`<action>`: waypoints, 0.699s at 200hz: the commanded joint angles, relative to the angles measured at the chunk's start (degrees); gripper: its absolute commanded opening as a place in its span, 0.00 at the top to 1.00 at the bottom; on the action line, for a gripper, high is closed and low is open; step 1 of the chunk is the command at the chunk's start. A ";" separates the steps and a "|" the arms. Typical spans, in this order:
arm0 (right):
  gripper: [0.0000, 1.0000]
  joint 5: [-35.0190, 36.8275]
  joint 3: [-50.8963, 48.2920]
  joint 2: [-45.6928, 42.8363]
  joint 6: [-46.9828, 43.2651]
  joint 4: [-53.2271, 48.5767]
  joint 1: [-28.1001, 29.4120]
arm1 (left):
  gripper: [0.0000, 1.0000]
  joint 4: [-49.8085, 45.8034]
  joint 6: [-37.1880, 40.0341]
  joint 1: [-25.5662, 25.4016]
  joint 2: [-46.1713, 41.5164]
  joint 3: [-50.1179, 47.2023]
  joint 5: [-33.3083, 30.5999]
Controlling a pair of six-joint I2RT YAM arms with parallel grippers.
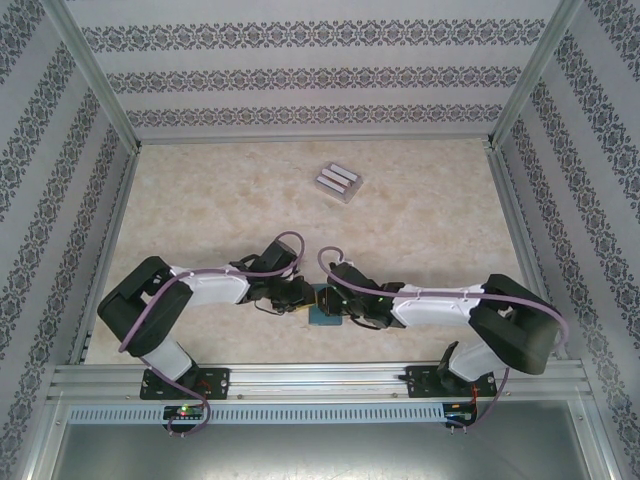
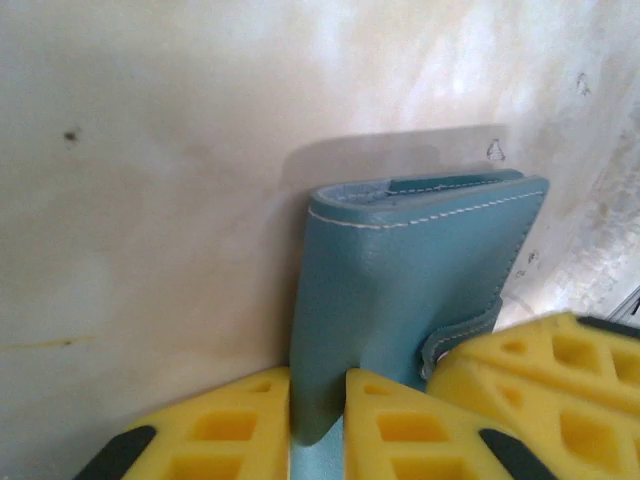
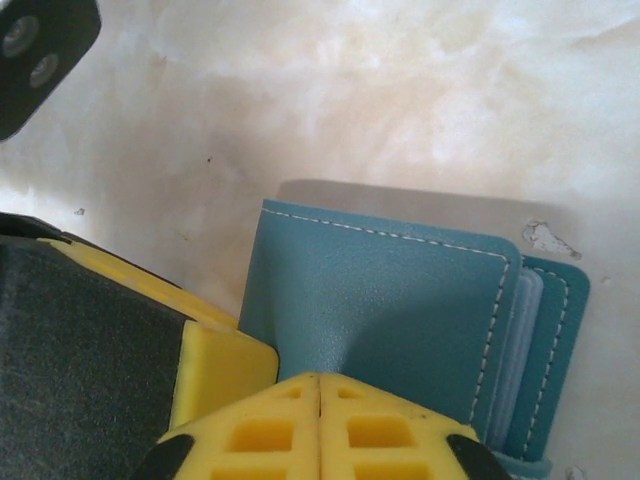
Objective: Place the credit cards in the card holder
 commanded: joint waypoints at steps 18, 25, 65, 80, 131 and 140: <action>0.67 10.14 1.59 -10.91 -8.52 -9.18 -2.36 | 0.64 -16.19 4.20 1.51 -12.01 6.40 -15.04; 0.67 12.12 2.45 -12.56 -10.91 -9.06 -2.76 | 0.62 -18.80 5.29 1.98 -14.04 8.07 -17.67; 0.29 23.01 6.17 -19.16 -22.63 -7.32 -7.41 | 0.47 -27.24 12.22 7.50 -22.01 15.27 -28.40; 0.07 26.20 6.58 -21.70 -27.79 -5.95 -9.54 | 0.29 -28.26 16.60 9.32 -24.34 17.20 -31.17; 0.02 27.48 1.28 -25.68 -33.03 1.61 -20.09 | 0.00 -25.93 27.70 11.29 -30.10 17.58 -49.35; 0.02 26.26 0.14 -26.22 -34.77 2.95 -22.44 | 0.00 -21.69 29.29 11.53 -32.67 14.46 -52.92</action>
